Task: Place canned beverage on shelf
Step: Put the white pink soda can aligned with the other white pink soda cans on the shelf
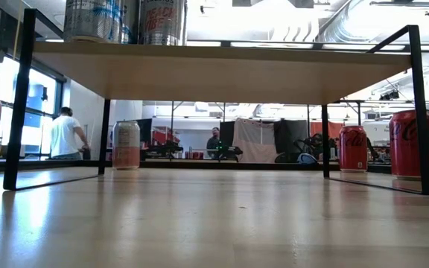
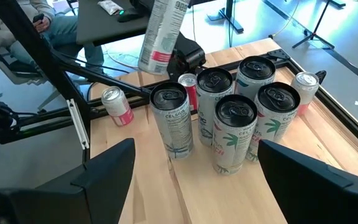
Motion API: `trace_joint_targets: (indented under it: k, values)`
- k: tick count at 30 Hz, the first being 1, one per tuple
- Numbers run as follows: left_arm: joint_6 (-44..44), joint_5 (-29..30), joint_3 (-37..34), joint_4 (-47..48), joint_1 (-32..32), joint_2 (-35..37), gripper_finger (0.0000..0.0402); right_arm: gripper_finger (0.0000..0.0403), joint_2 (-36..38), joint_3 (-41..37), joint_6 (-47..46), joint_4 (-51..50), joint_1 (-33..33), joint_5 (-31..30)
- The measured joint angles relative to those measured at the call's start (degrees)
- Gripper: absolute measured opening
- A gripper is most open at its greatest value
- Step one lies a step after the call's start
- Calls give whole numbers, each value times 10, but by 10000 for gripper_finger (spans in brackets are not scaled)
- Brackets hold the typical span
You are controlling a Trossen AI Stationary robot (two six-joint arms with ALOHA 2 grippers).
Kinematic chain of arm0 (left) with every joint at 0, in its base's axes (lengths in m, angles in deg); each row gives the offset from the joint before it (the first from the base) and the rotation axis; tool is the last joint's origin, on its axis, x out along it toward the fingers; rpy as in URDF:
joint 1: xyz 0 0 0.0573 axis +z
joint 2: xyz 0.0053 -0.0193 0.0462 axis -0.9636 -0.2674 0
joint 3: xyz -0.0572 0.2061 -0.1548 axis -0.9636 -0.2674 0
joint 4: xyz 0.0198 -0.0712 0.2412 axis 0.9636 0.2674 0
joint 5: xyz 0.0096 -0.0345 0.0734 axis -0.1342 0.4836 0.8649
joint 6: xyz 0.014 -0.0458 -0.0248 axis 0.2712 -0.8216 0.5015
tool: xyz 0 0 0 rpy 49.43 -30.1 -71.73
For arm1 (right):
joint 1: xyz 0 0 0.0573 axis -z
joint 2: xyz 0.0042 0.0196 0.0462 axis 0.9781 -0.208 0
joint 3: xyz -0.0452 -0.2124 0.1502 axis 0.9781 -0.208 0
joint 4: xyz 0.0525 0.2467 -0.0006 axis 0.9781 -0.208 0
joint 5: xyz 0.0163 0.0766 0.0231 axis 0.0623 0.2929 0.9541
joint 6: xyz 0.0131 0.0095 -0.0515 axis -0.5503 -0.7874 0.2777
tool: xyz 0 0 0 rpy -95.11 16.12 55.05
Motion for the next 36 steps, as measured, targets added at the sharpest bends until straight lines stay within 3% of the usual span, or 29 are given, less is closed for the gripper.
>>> trace_joint_targets:
  k: [10,16,26,27,32,36]
  values:
    - [39,6,-29,-3,0,11,239,323,0,0,0,0,0,0]
    - [64,-37,-29,3,0,4,239,323,0,0,0,0,0,0]
    - [174,-57,-29,120,0,4,239,323,0,0,0,0,0,3]
    - [182,-59,-29,119,0,4,239,323,1,0,-5,0,0,31]
    - [200,-110,-29,76,0,4,239,323,8,1,-109,31,-4,305]
    - [221,-113,-28,69,0,-3,239,323,6,1,-155,34,-6,421]
